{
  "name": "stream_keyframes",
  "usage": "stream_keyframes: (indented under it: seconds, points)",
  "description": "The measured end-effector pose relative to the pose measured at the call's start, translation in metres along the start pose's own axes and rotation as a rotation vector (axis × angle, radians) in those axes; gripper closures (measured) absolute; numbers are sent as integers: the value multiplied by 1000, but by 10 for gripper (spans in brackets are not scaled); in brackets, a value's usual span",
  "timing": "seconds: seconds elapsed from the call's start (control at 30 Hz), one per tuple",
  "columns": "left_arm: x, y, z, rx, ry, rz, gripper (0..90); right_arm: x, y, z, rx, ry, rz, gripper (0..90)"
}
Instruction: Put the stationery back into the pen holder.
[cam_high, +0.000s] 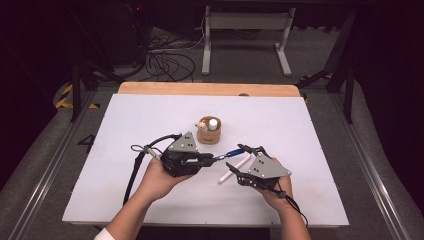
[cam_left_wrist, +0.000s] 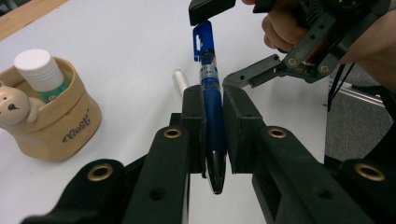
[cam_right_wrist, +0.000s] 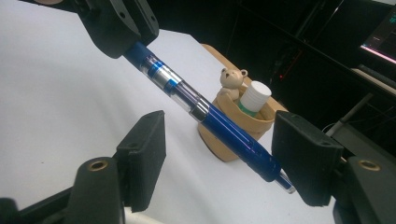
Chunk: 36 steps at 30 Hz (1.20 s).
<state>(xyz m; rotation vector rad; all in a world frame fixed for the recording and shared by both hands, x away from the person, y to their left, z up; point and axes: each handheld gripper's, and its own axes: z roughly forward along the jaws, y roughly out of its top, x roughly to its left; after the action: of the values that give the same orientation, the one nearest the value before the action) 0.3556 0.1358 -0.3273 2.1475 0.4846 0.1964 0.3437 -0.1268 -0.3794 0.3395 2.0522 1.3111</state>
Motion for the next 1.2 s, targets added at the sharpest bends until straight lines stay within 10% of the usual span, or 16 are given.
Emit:
stream_keyframes:
  seconds: [1.2]
  points:
    - [-2,2,6,26,-12,13,793,13,2,9,71,-54,-131,596]
